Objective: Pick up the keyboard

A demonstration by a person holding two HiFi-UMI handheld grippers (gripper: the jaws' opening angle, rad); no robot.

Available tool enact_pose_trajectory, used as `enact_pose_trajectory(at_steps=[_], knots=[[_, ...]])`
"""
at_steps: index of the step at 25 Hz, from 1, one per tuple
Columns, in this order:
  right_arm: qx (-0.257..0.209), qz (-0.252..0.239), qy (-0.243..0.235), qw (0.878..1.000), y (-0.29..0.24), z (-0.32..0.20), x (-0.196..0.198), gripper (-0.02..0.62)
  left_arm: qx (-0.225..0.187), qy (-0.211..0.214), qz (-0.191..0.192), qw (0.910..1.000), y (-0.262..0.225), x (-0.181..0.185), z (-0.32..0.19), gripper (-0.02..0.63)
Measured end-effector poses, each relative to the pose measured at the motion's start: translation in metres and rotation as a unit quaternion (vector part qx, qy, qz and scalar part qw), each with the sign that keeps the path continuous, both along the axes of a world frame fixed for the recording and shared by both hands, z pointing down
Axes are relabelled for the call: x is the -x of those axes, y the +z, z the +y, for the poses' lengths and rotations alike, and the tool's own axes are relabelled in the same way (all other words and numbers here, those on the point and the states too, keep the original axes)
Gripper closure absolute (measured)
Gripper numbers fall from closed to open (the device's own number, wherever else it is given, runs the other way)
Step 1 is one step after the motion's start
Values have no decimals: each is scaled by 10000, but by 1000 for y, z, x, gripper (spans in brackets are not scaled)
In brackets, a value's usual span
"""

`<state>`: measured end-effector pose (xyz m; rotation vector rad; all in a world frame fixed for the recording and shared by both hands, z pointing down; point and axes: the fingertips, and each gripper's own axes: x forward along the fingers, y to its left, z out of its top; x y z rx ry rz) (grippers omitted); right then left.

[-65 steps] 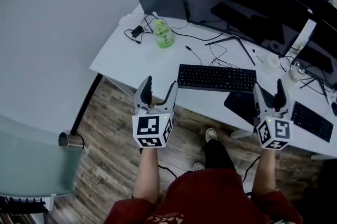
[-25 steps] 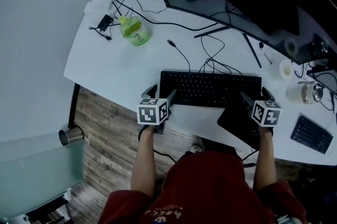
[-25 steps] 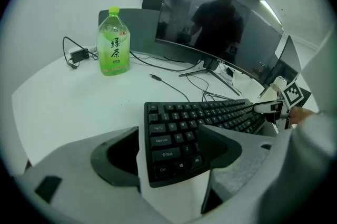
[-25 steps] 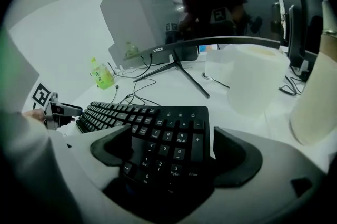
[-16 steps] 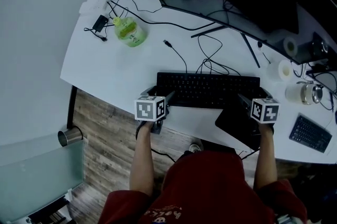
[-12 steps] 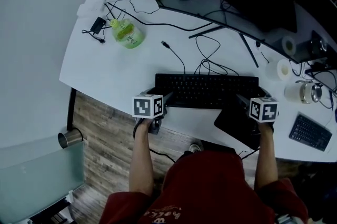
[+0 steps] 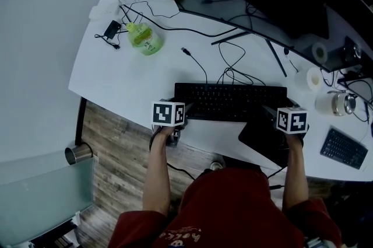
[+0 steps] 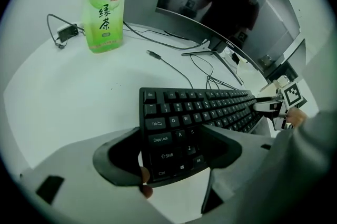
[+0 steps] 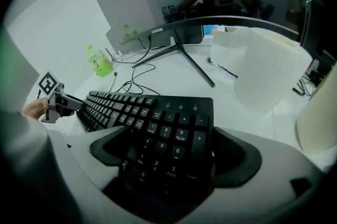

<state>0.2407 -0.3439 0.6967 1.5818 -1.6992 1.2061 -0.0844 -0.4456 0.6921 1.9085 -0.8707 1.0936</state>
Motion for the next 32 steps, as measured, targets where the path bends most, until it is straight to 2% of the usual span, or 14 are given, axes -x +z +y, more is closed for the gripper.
enact_pose_trajectory(at_steps=[10,14,19,26,32], knots=[[-363,254,-111,9990,-17,-3,3,141,-472,-213,28,9987,-15,10,11,273],[-817,384,-11,9959,-36,-11,3,141,-937,-258,36,9953,-34,12,10,274],[-1128,374,-7,9929,-55,-17,8,141,-1424,-290,78,9894,-62,17,5,274],[-1900,608,-30,9799,-111,-32,15,141,-2209,-432,333,9738,-120,27,-8,275],[-2549,819,-17,9635,-176,-40,20,141,-2911,-481,570,9538,-181,32,-14,275]])
